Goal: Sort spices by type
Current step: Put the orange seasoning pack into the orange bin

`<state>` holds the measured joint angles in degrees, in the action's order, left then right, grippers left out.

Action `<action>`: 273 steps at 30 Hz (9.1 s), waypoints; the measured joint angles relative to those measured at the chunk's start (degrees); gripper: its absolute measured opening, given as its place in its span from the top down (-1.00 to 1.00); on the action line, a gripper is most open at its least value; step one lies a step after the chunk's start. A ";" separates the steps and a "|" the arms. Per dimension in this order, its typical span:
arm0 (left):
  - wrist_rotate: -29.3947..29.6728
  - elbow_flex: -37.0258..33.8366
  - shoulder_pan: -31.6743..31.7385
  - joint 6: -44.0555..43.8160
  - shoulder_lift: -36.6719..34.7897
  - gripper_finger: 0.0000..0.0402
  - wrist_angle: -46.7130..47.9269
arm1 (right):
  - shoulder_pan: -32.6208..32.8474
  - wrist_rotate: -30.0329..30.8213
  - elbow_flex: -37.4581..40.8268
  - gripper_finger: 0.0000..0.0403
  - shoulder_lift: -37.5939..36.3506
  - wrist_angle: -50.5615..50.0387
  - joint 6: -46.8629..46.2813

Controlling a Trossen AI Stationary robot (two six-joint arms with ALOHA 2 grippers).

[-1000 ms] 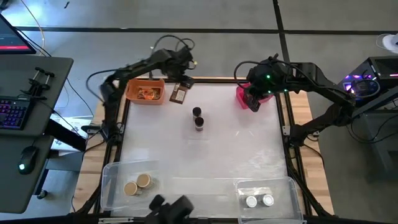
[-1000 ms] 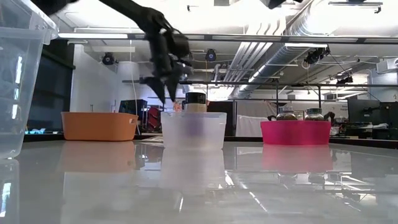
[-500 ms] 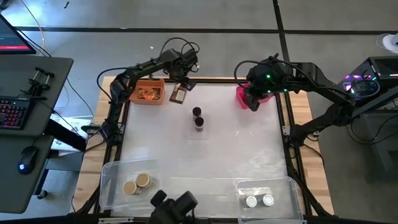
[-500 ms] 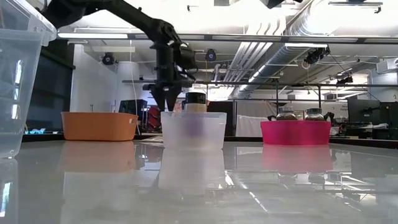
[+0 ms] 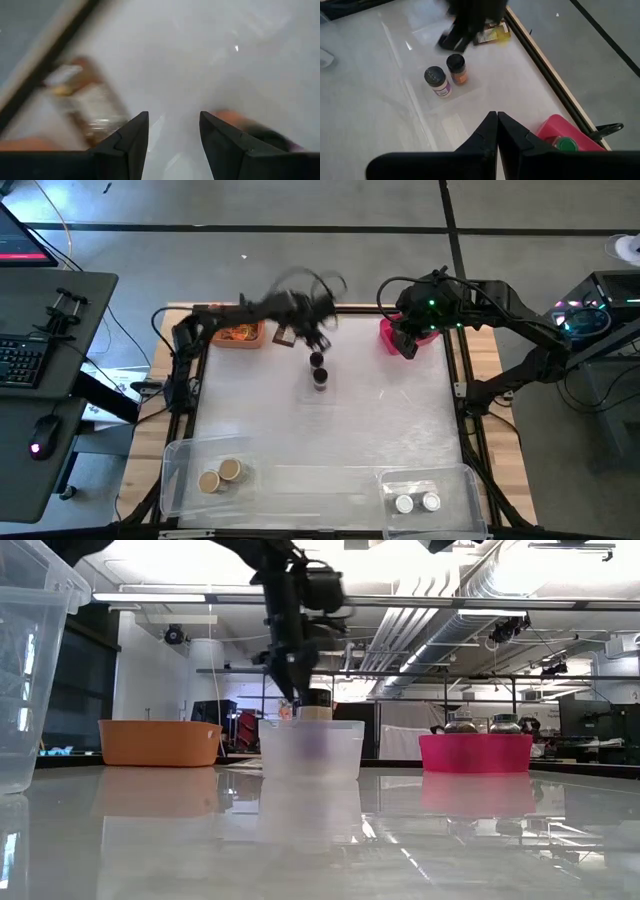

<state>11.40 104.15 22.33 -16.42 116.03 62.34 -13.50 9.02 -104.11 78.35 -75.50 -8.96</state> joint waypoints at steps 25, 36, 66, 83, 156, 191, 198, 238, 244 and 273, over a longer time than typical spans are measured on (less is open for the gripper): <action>-4.50 -11.70 13.91 1.62 -7.28 0.23 -9.80 | -0.02 1.70 0.01 1.00 0.04 0.76 -0.61; 1.16 -3.86 12.31 14.53 2.14 0.29 -1.65 | -0.02 1.52 0.01 1.00 2.42 4.75 -0.01; 13.37 -8.93 7.41 31.53 2.86 0.29 -17.81 | -0.02 -1.09 0.01 1.00 5.35 0.72 -5.26; 1.58 -8.89 14.21 31.92 5.99 0.29 -17.83 | -0.02 -0.99 0.01 1.00 5.35 0.81 -8.72; -5.12 16.51 16.65 17.71 13.99 0.69 9.45 | -0.13 2.97 0.01 1.00 5.31 3.12 1.00; -5.08 -10.01 13.77 12.51 3.03 -0.08 -11.02 | -4.73 2.72 0.01 1.00 5.31 4.39 0.71; -5.60 -17.32 15.27 11.41 1.74 -0.08 -16.27 | -5.30 2.67 0.01 1.00 5.31 7.12 -0.07; -8.74 -13.07 15.62 13.83 7.71 0.98 -12.97 | -5.29 0.98 0.01 1.00 5.33 4.97 -0.63; -10.87 -9.46 15.29 15.70 2.55 1.00 -10.61 | -5.27 0.89 0.02 1.00 5.33 4.98 0.02; 6.90 -26.61 22.29 64.66 -25.44 1.00 12.60 | -5.27 0.23 0.04 1.00 5.33 7.39 7.97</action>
<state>18.30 77.54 44.62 48.24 90.59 74.94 -18.76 9.25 -104.07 83.68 -68.12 -0.99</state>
